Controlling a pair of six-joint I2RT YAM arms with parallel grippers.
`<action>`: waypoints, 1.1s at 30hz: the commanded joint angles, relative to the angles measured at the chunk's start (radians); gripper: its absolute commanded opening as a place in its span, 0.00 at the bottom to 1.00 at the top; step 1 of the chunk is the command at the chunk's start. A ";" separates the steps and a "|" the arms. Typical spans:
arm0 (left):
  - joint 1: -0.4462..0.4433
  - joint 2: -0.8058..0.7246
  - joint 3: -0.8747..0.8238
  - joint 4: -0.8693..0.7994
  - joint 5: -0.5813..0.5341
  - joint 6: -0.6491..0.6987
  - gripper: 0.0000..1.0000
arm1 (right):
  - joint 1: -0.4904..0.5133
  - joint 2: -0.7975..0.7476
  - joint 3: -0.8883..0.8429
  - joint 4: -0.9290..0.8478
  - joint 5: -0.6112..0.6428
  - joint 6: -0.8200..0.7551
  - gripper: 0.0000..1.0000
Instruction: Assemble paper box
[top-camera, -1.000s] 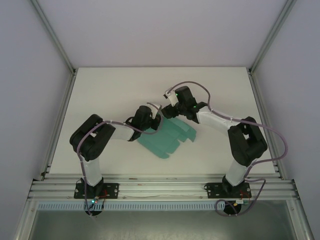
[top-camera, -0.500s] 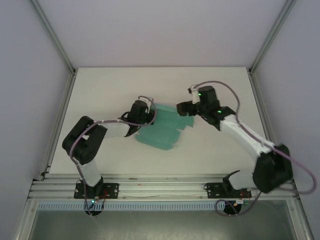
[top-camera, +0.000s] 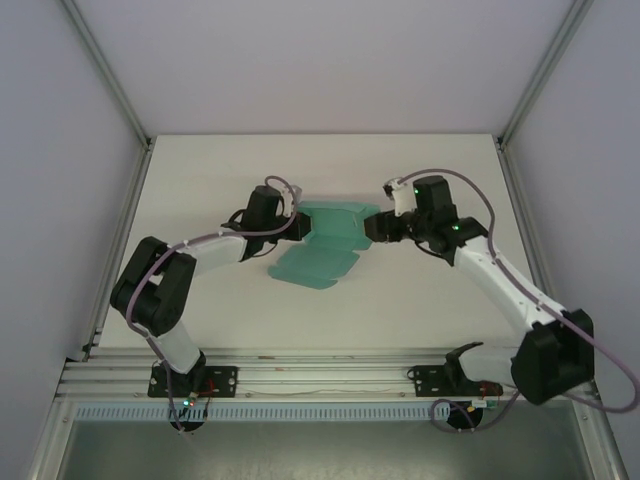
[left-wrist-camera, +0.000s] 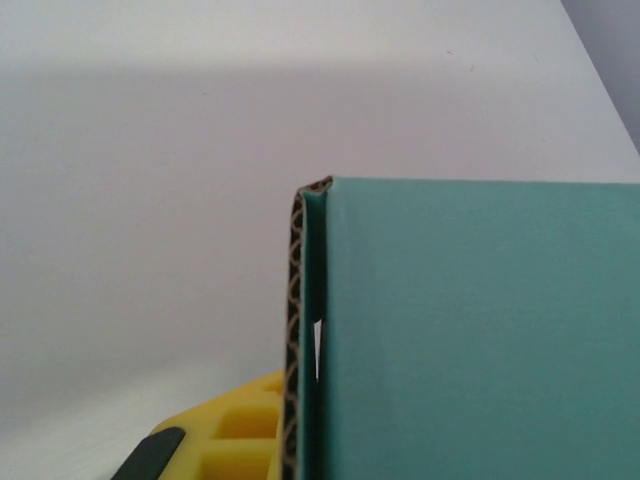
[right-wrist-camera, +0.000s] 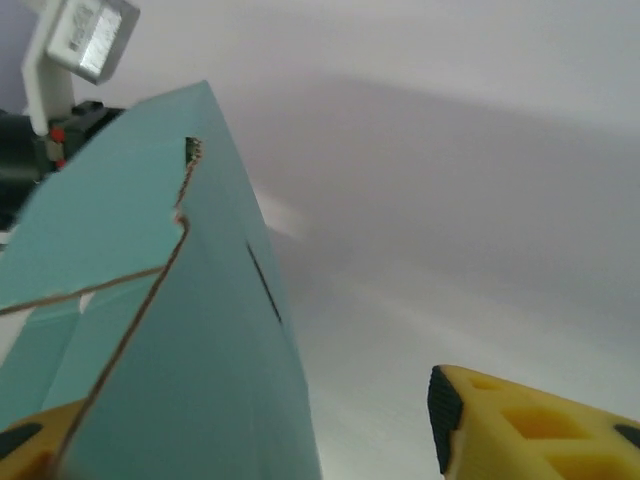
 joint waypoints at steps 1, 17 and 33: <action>-0.003 -0.014 0.040 -0.046 0.013 -0.004 0.00 | -0.001 0.043 0.050 0.028 -0.054 -0.042 0.38; -0.035 0.157 0.260 -0.458 -0.757 -0.176 0.00 | 0.038 -0.052 -0.057 0.167 -0.027 0.001 0.00; -0.036 0.107 0.214 -0.364 -0.625 -0.105 0.27 | 0.065 -0.023 -0.044 0.203 0.009 0.019 0.00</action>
